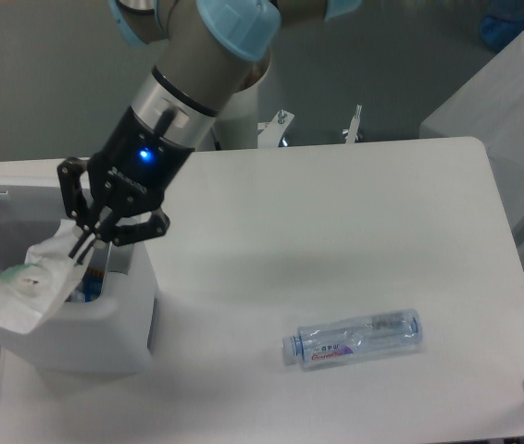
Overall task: Place the trash in the trash can
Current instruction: 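Carry the wrapper over the white bin and lower it inside, then open the gripper to release the wrapper into the bin, then move the gripper over the clear water bottle and lower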
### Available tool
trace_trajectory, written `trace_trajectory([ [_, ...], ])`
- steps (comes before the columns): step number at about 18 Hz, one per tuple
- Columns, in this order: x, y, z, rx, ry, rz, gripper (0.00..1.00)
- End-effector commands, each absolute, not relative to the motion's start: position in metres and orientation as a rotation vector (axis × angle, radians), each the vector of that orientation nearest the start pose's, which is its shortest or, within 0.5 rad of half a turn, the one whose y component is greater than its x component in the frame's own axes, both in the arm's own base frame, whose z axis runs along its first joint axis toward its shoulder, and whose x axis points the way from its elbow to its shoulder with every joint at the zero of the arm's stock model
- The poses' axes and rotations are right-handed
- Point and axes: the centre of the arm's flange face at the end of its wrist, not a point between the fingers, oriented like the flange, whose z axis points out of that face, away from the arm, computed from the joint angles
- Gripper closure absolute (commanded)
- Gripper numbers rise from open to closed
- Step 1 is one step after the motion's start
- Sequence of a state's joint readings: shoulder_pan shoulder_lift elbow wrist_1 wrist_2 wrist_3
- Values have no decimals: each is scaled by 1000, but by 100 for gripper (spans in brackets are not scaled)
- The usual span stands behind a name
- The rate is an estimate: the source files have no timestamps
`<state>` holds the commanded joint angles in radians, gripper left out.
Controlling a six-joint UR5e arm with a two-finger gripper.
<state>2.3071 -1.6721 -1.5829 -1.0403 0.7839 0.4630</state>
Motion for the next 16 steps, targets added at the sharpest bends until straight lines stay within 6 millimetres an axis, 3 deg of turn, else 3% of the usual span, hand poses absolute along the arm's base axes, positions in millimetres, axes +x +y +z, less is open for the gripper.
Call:
trace_trajectory([
  [1,-220,545,514,-2316,-84,-496,68],
  [2,-219,544,511,-2314,-55,-482,31],
  [4,-218,543,506,-2313,-1,-460,6],
  [5,-219,542,506,-2313,2,-458,0],
  [10,-232,537,511,-2304,-18,-434,0],
  [14,-281,521,527,-2274,-76,-352,0],
  [16,-309,532,516,-2278,-100,-351,0],
])
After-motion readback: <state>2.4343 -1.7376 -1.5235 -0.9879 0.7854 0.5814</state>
